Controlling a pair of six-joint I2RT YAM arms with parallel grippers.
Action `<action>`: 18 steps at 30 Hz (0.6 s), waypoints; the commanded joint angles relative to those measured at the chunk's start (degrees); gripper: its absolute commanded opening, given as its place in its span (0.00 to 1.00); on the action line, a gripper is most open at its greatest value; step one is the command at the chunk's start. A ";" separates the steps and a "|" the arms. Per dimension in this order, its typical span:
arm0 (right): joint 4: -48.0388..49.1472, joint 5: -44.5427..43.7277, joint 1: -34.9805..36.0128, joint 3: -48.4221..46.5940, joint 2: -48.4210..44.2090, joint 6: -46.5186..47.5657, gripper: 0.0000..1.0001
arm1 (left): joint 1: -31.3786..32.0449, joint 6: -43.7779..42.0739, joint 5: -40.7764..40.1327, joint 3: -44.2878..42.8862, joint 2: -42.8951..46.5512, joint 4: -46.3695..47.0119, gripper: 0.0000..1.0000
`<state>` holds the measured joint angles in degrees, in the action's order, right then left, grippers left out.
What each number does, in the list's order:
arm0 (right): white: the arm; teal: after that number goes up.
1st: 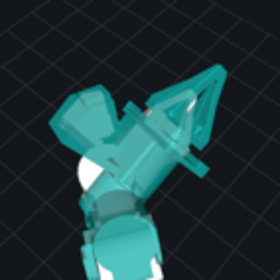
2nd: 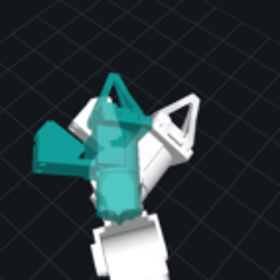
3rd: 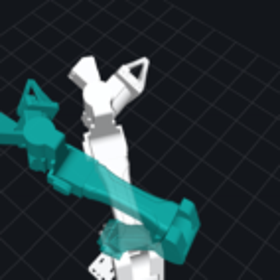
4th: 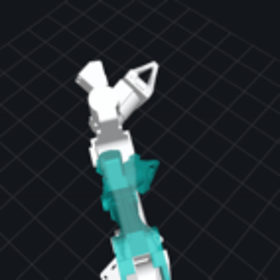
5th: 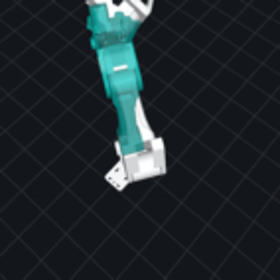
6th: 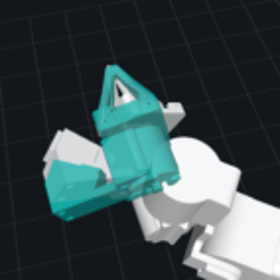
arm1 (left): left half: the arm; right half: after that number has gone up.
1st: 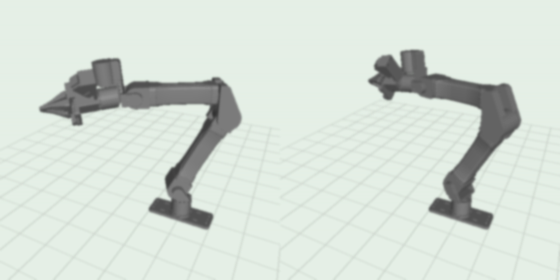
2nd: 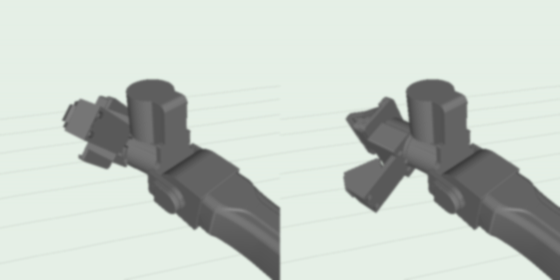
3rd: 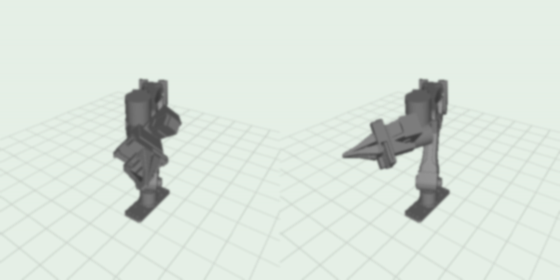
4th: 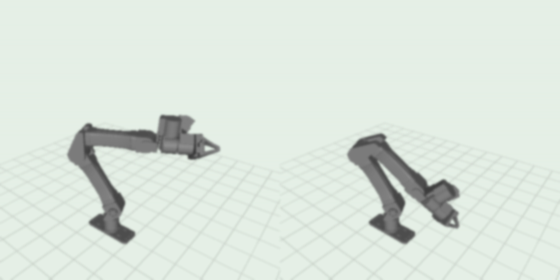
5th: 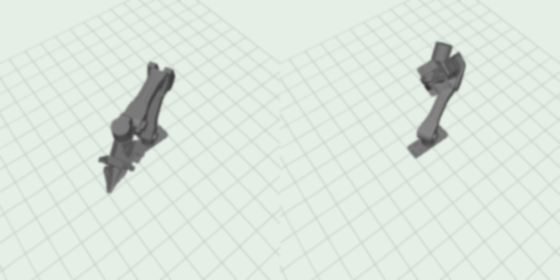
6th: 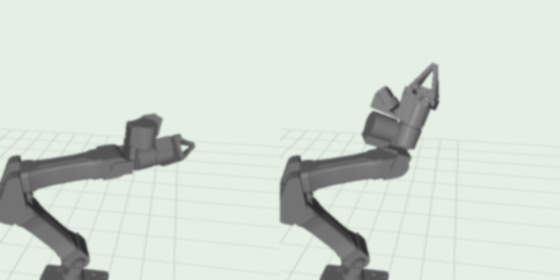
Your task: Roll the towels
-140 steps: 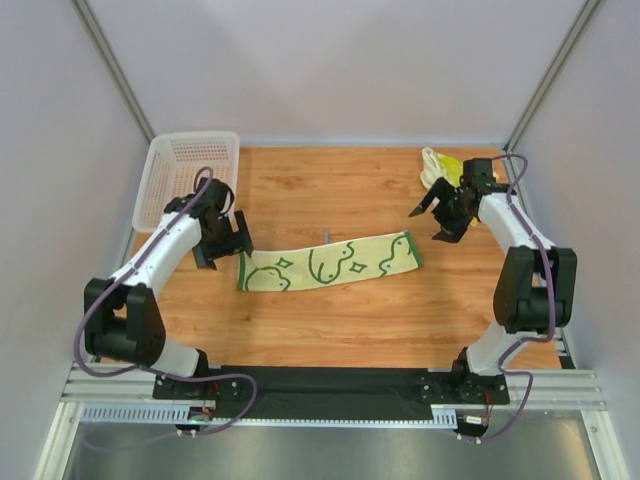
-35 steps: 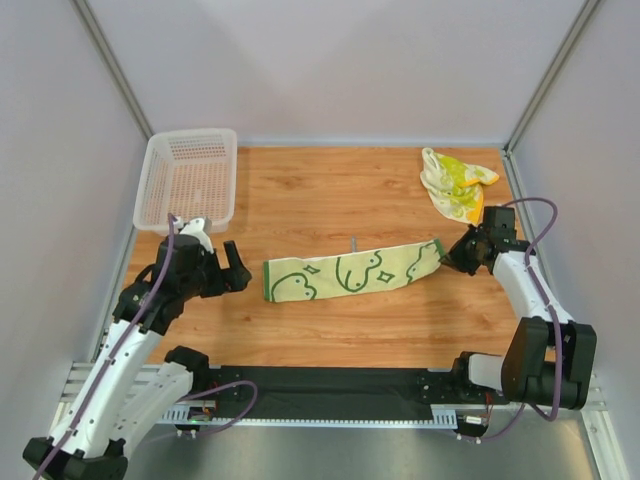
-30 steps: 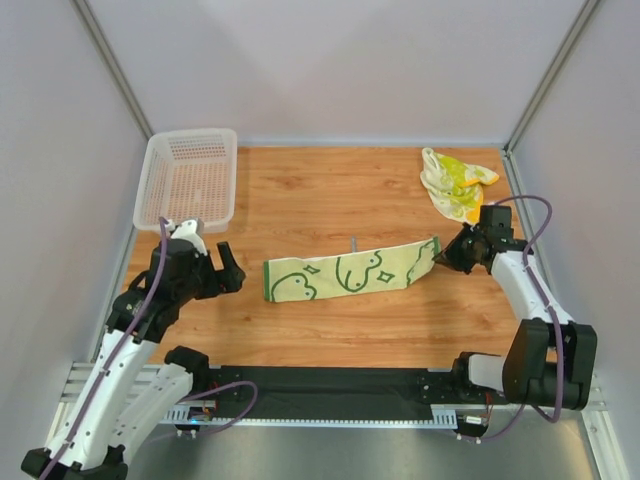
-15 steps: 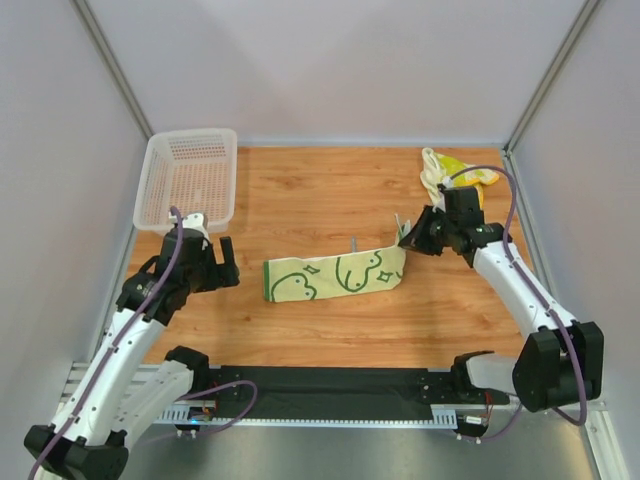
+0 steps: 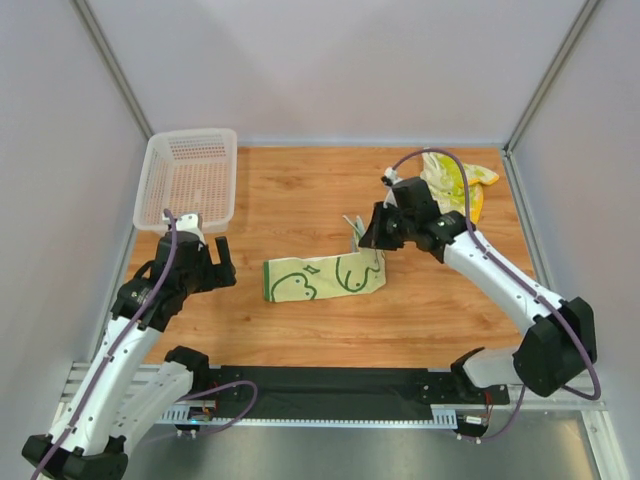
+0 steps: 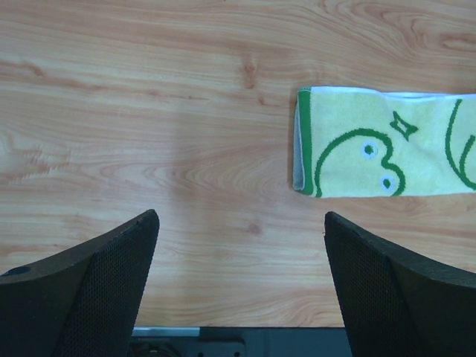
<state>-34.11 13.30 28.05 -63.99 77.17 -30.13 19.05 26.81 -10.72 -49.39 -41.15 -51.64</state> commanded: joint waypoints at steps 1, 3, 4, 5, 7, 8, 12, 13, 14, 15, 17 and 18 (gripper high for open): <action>-0.61 -2.57 4.63 -3.86 1.40 1.65 0.00 | 0.11 -0.70 -1.06 -1.42 0.45 0.13 0.99; -0.52 -3.10 7.44 -5.36 2.55 1.39 0.00 | 0.11 -0.62 -1.06 -1.42 0.54 0.05 0.99; -0.35 -3.54 8.50 -5.71 2.99 1.22 0.00 | 0.11 -0.62 -0.97 -1.33 0.63 0.05 0.99; 0.18 -3.89 9.38 -6.41 3.77 0.87 0.00 | 0.11 -0.62 -0.88 -1.33 0.63 0.13 0.99; 0.79 -5.29 12.45 -7.03 4.48 0.69 0.00 | 0.11 -0.70 -0.88 -1.33 0.45 0.13 0.99; 1.41 -6.00 13.42 -7.38 5.01 0.95 0.00 | 0.11 -0.70 -0.97 -1.33 0.37 0.22 0.99; 3.42 -7.59 17.99 -9.92 9.21 1.65 0.00 | 0.11 -0.62 -0.97 -1.33 0.36 0.05 0.99; 3.43 -7.76 18.70 -10.10 9.93 1.65 0.00 | 0.11 -0.53 -0.97 -1.33 0.36 0.05 0.99; 4.39 -7.76 19.23 -10.37 10.80 1.74 0.00 | 0.11 -0.62 -1.06 -1.33 0.45 0.05 0.99; 5.44 -7.59 20.45 -10.46 12.64 1.92 0.00 | 0.11 -0.62 -1.06 -1.33 0.45 0.13 0.99; 7.82 -7.50 21.60 -10.72 14.76 2.00 0.00 | 0.11 -0.62 -1.14 -1.33 0.63 0.05 0.99; 8.79 -6.80 22.47 -10.98 15.81 1.83 0.00 | 0.11 -0.53 -1.14 -1.33 0.54 0.05 0.99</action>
<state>-30.52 7.05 48.66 -72.75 90.35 -29.30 19.05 26.83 -11.11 -49.39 -41.12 -51.64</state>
